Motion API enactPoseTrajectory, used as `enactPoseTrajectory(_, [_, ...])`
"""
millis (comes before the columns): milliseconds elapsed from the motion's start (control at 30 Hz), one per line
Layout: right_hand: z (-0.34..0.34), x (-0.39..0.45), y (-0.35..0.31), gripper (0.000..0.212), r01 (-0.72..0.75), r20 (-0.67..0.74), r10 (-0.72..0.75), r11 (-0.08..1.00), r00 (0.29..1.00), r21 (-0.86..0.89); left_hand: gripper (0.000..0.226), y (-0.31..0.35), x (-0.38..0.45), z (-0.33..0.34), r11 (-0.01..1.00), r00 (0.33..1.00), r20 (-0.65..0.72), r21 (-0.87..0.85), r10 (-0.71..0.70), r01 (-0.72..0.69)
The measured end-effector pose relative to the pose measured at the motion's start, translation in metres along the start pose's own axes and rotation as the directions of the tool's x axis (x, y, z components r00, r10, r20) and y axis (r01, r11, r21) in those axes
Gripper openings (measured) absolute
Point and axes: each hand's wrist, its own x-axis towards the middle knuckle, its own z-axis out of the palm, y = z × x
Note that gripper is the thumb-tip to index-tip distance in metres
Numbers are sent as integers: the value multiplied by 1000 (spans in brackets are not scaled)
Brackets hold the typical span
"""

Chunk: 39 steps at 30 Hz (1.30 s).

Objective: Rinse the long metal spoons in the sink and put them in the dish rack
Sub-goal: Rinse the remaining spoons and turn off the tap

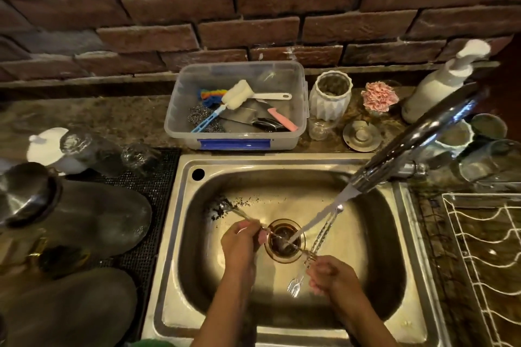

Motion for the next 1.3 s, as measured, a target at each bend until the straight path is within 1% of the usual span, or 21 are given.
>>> enactPoseTrajectory(67, [12,-14,-1,21,23,-5,-22,979,1000,204,11,0,-29,9,996,999,41,-85,3,1])
enactPoseTrajectory(100, [19,-19,-4,20,22,-12,-20,956,1000,294,11,-2,-43,13,995,999,54,-101,6,-1])
enactPoseTrajectory(133, [24,-24,-5,18,39,-16,-35,939,999,341,11,-4,-56,17,995,998,58,-104,13,-6])
enactPoseTrajectory(200, [32,-34,-9,11,143,-45,-136,914,990,380,10,-11,-79,25,996,997,63,-80,41,-36])
enactPoseTrajectory(233, [33,-38,-10,7,174,-84,-153,886,985,430,8,-14,-89,28,996,995,80,-63,66,-61])
enactPoseTrajectory(300, [31,-47,-13,9,239,-139,-195,814,971,529,5,-17,-105,31,992,984,127,-37,122,-118])
enactPoseTrajectory(400, [18,-60,-18,10,321,-217,-238,753,947,575,10,-13,-114,30,986,968,192,8,162,-167])
enactPoseTrajectory(433, [12,-63,-20,11,330,-233,-236,731,943,597,11,-9,-113,28,986,970,176,-5,165,-166])
enactPoseTrajectory(533, [-9,-78,-24,12,358,-246,-261,703,934,614,19,8,-104,23,981,988,54,-140,146,-137])
enactPoseTrajectory(567, [-14,-83,-26,11,363,-246,-267,698,932,617,22,14,-102,24,977,988,42,-160,151,-143])
enactPoseTrajectory(633, [-21,-91,-28,9,373,-258,-270,694,928,615,22,20,-101,29,977,984,68,-143,167,-156])
enactPoseTrajectory(733, [-25,-98,-31,7,403,-280,-291,700,915,589,9,20,-105,43,979,970,132,-45,203,-199])
enactPoseTrajectory(800, [-28,-99,-31,7,431,-305,-307,703,902,566,8,16,-105,50,977,965,153,-8,211,-213])
enactPoseTrajectory(867, [-30,-98,-32,13,447,-323,-314,707,893,548,5,14,-105,56,984,970,165,-13,180,-180])
enactPoseTrajectory(933, [-31,-96,-32,13,445,-336,-299,697,893,562,9,12,-104,61,990,974,178,-29,140,-137])
enactPoseTrajectory(1000, [-32,-95,-31,15,449,-347,-294,687,891,571,6,8,-105,65,991,972,196,-27,133,-130])
enactPoseTrajectory(1100, [-31,-97,-32,23,469,-364,-310,708,878,529,23,4,-102,69,992,981,146,-35,125,-121])
enactPoseTrajectory(1167, [-30,-99,-32,21,479,-375,-318,719,871,504,24,3,-101,71,994,987,130,-57,97,-90])
enactPoseTrajectory(1233, [-30,-102,-34,19,479,-378,-320,736,869,479,12,3,-100,71,997,984,167,-66,61,-51])
enactPoseTrajectory(1267, [-30,-104,-34,18,476,-376,-319,742,870,472,13,4,-102,71,996,979,200,-80,51,-36])
enactPoseTrajectory(1300, [-30,-105,-35,17,470,-373,-313,741,873,479,20,3,-102,70,996,975,220,-82,40,-22])
